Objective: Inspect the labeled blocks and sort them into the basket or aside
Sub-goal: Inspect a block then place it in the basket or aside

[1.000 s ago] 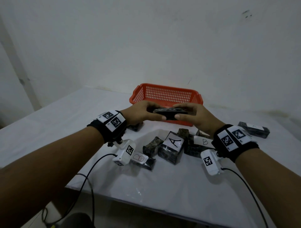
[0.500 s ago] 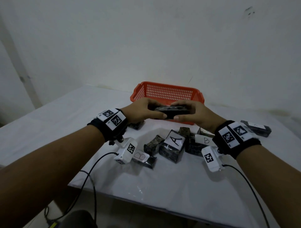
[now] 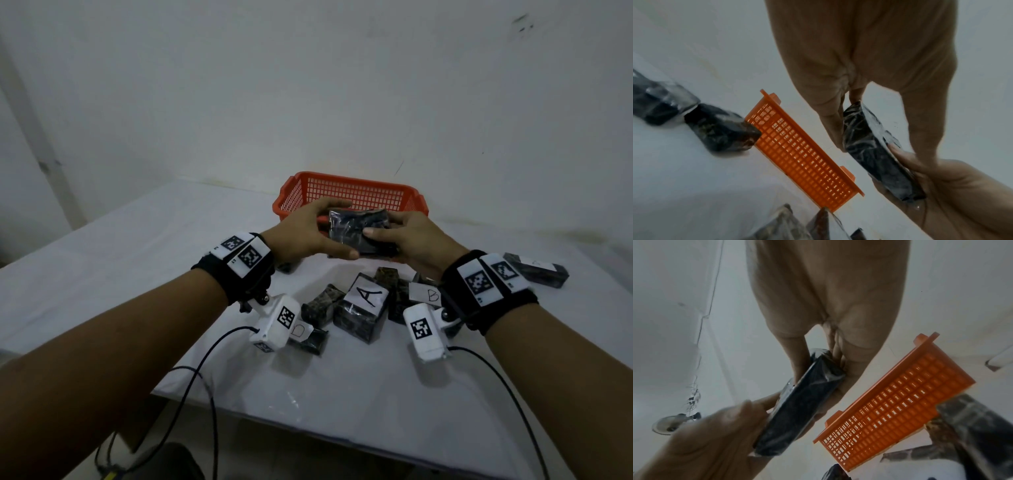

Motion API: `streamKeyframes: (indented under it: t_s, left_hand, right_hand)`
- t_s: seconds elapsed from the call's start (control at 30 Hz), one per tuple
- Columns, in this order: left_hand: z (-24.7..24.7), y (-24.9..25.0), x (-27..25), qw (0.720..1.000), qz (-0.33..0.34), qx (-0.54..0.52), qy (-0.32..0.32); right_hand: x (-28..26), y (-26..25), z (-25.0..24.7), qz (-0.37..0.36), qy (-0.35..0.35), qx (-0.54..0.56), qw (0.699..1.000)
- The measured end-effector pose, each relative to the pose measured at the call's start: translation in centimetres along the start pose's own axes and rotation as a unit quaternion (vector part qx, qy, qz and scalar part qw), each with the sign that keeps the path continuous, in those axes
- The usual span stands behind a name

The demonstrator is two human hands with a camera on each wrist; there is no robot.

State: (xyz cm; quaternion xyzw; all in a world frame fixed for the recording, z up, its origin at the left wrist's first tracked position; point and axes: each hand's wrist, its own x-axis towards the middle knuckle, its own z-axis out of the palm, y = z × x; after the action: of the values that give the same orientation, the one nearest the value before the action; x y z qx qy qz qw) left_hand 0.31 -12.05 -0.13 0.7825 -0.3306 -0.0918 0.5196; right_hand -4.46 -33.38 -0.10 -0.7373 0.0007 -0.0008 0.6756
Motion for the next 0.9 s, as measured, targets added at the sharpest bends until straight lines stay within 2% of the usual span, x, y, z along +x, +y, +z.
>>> streamKeyframes:
  t_s: [0.07, 0.13, 0.2, 0.3, 0.5, 0.67, 0.77, 0.9]
  left_hand:
    - [0.3, 0.1, -0.2, 0.998, -0.011, -0.068, -0.009]
    - [0.6, -0.2, -0.2, 0.989, -0.028, -0.142, 0.014]
    - [0.8, -0.8, -0.2, 0.984, -0.036, -0.167, 0.045]
    - [0.9, -1.1, -0.1, 0.986, -0.026, -0.15, 0.067]
    - [1.4, -1.0, -0.4, 0.979, -0.038, -0.199, 0.022]
    - [0.7, -1.1, -0.4, 0.982, -0.04, -0.167, 0.072]
    - [0.5, -0.9, -0.5, 0.979, -0.048, -0.191, 0.047]
    - [0.5, -1.0, -0.8, 0.989, -0.041, -0.134, 0.054]
  right_hand:
    - [0.0, 0.0, -0.1, -0.011, 0.015, -0.015, 1.0]
    - [0.0, 0.2, -0.2, -0.013, 0.012, -0.024, 1.0]
    - [-0.1, 0.3, -0.2, -0.012, 0.011, -0.032, 0.999]
    - [-0.3, 0.3, -0.3, -0.012, 0.01, -0.026, 1.0]
    - [0.2, 0.7, -0.5, -0.03, 0.075, -0.06, 0.995]
    - [-0.4, 0.7, -0.2, -0.015, -0.004, -0.045, 0.999]
    - [-0.3, 0.3, -0.2, -0.022, 0.012, -0.05, 0.998]
    - [0.0, 0.0, -0.3, -0.028, 0.008, -0.048, 0.998]
